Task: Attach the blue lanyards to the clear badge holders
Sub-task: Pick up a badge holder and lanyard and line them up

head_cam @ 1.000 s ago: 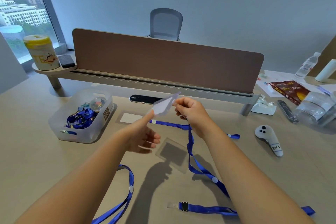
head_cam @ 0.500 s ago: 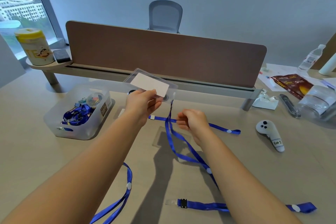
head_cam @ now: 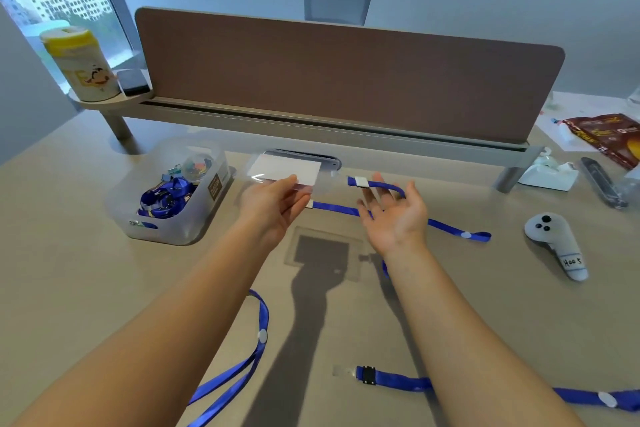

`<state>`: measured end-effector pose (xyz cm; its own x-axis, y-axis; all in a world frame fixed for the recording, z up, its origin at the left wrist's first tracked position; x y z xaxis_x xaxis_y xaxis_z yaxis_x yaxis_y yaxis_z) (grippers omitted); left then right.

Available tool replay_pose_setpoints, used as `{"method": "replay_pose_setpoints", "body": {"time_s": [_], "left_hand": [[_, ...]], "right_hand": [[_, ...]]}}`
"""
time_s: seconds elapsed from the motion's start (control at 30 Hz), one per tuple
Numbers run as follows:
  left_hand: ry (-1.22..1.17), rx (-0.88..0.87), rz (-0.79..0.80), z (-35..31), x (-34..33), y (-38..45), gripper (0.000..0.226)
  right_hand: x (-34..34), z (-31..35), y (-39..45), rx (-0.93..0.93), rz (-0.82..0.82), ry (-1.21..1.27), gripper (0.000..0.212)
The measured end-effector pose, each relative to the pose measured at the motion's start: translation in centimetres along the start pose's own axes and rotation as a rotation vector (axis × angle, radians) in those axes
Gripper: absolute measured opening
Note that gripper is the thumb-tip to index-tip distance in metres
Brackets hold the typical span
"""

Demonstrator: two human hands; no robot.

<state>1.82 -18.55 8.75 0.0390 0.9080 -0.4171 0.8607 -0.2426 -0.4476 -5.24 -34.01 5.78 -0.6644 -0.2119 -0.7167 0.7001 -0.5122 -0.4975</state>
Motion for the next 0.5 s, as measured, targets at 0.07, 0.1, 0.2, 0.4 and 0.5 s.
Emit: {"method": "replay_pose_setpoints", "body": {"time_s": [0.07, 0.1, 0.2, 0.4, 0.5], "left_hand": [[0.007, 0.013, -0.022, 0.6, 0.6, 0.7, 0.017], [0.016, 0.016, -0.031, 0.9, 0.7, 1.0, 0.017], [0.044, 0.026, -0.046, 1.8, 0.3, 2.1, 0.019], [0.026, 0.057, 0.029, 3.7, -3.0, 2.9, 0.021], [0.012, 0.089, 0.047, 4.8, -3.6, 3.2, 0.020]], "right_hand": [[0.8, 1.8, 0.3, 0.049, -0.048, 0.000, 0.024], [1.3, 2.8, 0.5, 0.075, -0.081, 0.003, 0.022], [3.2, 6.1, 0.7, 0.194, -0.213, -0.074, 0.021], [3.8, 12.9, -0.2, 0.493, -0.343, -0.281, 0.027], [3.8, 14.2, -0.5, 0.562, -0.360, -0.341, 0.028]]}}
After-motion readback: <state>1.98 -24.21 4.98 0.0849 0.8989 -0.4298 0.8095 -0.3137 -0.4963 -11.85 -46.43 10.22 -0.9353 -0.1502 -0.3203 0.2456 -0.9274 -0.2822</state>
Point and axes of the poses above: each hand's wrist, its own y-axis towards the middle knuckle, its own x-axis out of the back of the hand, z = x × y, the point moved 9 cm from there along y, towards the middle knuckle, and after that the axes turned 5 degrees about -z, right-handed, at the moved point
